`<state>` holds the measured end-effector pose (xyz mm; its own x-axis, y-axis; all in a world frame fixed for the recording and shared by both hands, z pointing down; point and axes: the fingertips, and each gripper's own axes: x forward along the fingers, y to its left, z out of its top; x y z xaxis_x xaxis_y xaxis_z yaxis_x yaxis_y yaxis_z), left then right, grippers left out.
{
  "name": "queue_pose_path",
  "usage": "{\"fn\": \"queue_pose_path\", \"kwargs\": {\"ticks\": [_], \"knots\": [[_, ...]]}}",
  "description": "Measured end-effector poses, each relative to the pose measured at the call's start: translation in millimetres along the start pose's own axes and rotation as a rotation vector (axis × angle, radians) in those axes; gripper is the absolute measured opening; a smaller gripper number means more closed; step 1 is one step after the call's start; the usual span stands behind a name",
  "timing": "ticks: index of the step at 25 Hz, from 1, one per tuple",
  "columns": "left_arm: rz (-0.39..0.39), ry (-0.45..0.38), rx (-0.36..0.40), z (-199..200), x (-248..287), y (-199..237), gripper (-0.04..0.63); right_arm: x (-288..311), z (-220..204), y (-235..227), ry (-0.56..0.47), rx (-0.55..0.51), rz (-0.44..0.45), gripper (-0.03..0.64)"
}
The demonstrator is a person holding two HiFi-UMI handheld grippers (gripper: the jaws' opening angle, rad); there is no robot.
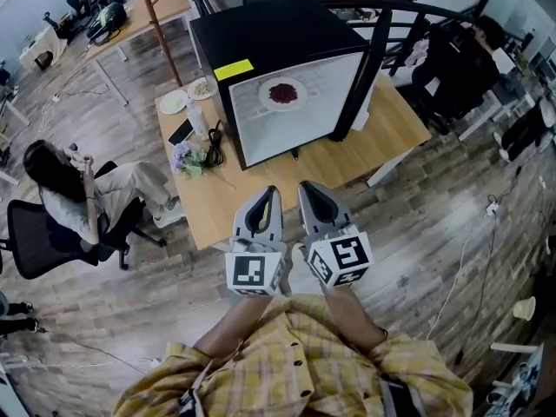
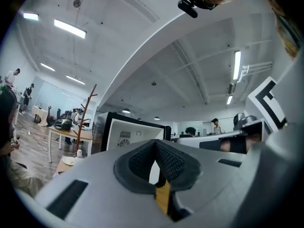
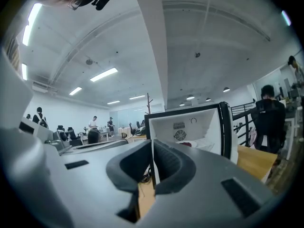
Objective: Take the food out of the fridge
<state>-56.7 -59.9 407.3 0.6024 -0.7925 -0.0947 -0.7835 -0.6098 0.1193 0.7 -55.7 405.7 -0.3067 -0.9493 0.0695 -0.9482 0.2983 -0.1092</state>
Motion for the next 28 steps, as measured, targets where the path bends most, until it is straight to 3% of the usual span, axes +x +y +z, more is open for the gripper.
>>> {"fn": "queue_pose_path", "kwargs": {"ticks": [10,17,24,28], "knots": [[0.044,0.012,0.025,-11,79,14,0.006,69,-5,-68,0.029,0.015,0.022,0.008],[0.107,0.027,0.031,-20,115,39,0.007,115,-25,-98,0.069,0.144,0.079,0.022],[0.12,0.032,0.05,-23,142,42,0.006,149,-43,-130,0.03,0.449,0.137,0.051],[0.137,0.041,0.062,-27,153,50,0.007,169,-56,-143,0.028,0.624,0.172,0.111]]}}
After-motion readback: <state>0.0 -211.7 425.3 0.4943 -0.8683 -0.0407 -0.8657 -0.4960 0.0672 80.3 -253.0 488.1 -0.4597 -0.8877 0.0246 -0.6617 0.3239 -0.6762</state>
